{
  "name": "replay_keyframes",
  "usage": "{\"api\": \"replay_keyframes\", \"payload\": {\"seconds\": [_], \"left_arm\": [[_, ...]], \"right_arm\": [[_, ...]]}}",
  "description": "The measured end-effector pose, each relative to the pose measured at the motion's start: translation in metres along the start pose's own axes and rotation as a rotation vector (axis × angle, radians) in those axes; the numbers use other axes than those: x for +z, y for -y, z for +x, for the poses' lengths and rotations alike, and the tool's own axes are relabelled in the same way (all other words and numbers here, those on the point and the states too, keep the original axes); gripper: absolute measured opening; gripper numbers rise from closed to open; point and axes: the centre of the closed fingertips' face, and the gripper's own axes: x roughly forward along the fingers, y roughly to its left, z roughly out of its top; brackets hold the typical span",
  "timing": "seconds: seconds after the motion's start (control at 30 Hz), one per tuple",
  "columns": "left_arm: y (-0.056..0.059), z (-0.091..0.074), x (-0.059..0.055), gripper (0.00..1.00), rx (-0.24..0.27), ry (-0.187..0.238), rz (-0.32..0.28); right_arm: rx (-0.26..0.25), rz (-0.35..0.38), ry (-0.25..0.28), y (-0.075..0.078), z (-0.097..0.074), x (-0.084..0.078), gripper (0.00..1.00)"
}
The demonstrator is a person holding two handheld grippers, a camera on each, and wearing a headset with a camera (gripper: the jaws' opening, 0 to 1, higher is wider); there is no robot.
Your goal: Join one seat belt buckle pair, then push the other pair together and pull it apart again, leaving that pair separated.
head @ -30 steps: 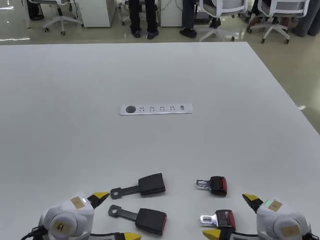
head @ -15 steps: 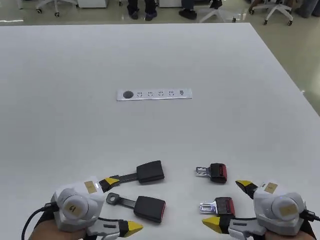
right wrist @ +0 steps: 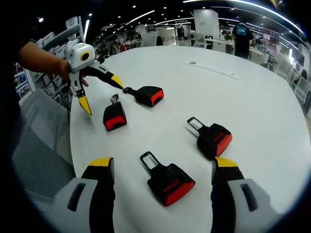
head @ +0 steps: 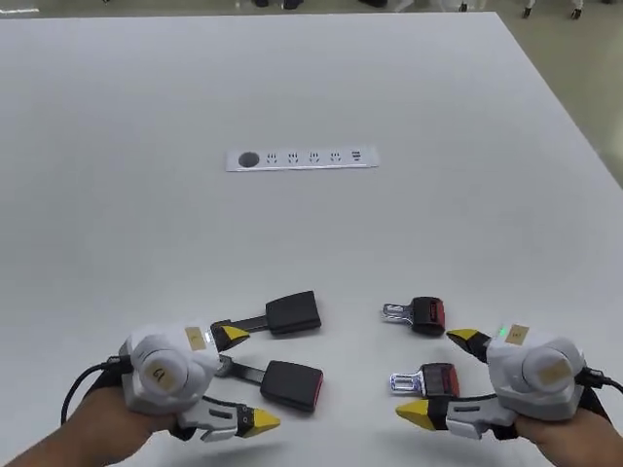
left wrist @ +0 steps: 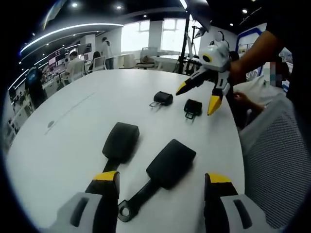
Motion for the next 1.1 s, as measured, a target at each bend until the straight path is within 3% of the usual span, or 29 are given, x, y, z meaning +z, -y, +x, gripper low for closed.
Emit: {"api": "replay_keyframes", "payload": {"seconds": [0.13,0.53,0.63,0.67,0.73,1.0,1.1], "left_arm": [[0.001,0.008,-0.008,0.71,-0.039,-0.040,0.046],[0.003,0.026,-0.017,0.65,-0.115,-0.091,0.127],[0.004,0.027,-0.021,0.63,-0.129,-0.107,0.142],[0.004,0.027,-0.020,0.63,-0.133,-0.109,0.146],[0.004,0.029,-0.020,0.61,-0.137,-0.104,0.157],[0.001,0.032,-0.021,0.52,-0.164,-0.114,0.222],[-0.003,0.033,-0.021,0.48,-0.172,-0.113,0.227]], "right_arm": [[0.031,-0.029,-0.022,-0.002,0.003,-0.004,0.80],[0.119,-0.074,-0.084,-0.001,0.012,-0.017,0.75],[0.152,-0.057,-0.116,-0.002,0.014,-0.025,0.71],[0.150,-0.091,-0.097,0.001,0.016,-0.022,0.68],[0.155,-0.078,-0.114,0.003,0.018,-0.024,0.66],[0.176,-0.137,-0.132,0.009,0.015,-0.028,0.58],[0.178,-0.149,-0.138,0.013,0.011,-0.031,0.48]]}}
